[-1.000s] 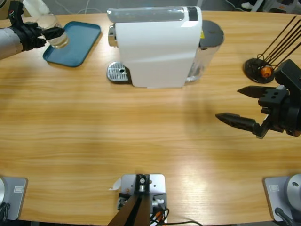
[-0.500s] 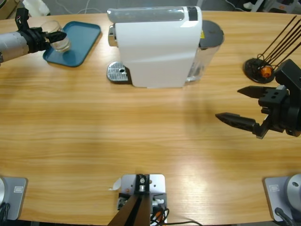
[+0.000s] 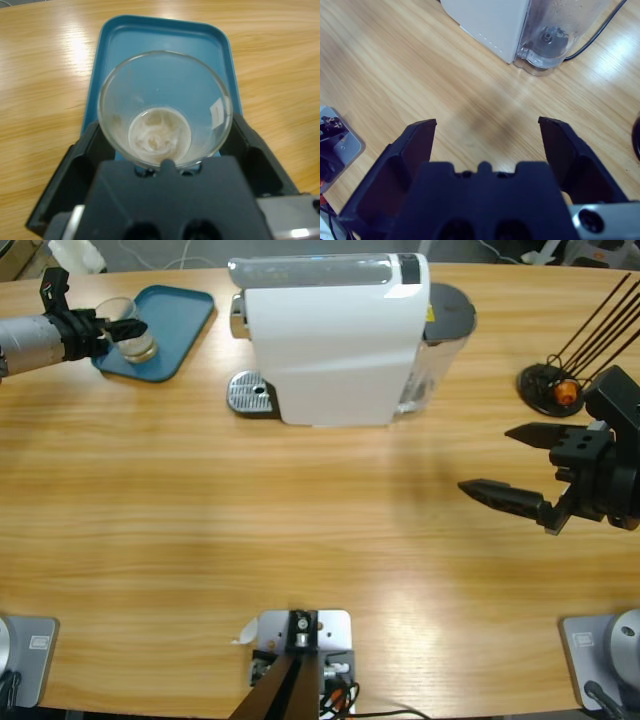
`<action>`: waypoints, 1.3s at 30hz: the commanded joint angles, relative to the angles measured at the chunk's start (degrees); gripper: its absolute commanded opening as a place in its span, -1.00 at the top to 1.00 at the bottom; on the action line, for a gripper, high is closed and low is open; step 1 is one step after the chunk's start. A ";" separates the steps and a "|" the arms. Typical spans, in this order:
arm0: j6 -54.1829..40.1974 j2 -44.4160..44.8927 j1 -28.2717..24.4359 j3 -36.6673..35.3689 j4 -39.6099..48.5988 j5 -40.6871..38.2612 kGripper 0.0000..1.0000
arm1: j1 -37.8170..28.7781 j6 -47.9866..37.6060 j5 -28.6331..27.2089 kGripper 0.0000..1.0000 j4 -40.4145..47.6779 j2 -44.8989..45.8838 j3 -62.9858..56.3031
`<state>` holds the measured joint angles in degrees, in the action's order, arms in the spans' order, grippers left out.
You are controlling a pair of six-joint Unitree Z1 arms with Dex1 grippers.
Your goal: Pour coffee
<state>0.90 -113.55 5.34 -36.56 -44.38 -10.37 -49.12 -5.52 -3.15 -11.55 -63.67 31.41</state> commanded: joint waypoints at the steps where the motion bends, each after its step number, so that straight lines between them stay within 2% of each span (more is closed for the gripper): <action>1: 0.32 7.64 -1.00 5.72 0.91 0.09 -0.64 | -0.62 -0.87 -0.54 -0.80 -0.14 -1.01 0.23; 5: -1.58 19.68 -0.93 5.81 9.05 0.30 -0.66 | -0.62 -0.95 -0.54 -0.81 -0.14 -0.91 0.23; 11: -2.48 32.21 -0.36 1.72 23.87 0.63 -0.68 | -0.62 -0.98 -0.46 -0.81 -0.19 0.11 0.05; 16: -3.41 46.26 10.10 0.70 40.58 -5.45 -0.67 | -0.62 -0.98 0.55 -0.81 -0.23 1.13 -0.12; 20: -2.92 54.33 17.25 7.06 43.32 -10.32 -0.66 | -0.62 -0.22 2.27 -0.81 -0.31 1.71 -0.21; 22: -2.53 55.77 21.70 8.76 43.32 -9.65 -0.66 | -0.62 0.55 2.50 -0.80 -0.35 1.29 -0.21; 23: -2.48 55.68 22.19 9.29 43.31 -9.90 -0.65 | -0.62 0.83 2.99 -0.80 -0.35 0.94 -0.19; 26: -2.57 55.50 22.45 12.12 42.45 -10.14 -0.64 | -0.62 1.32 3.01 -0.80 -0.23 0.74 -0.21; 39: -4.06 51.32 22.70 11.95 40.86 -9.76 -0.63 | -0.62 1.81 2.37 -0.80 0.39 -1.66 -0.12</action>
<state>-2.17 -59.84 27.21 -26.42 -2.77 -19.87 -49.14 -4.18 -0.87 -11.54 -63.59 31.41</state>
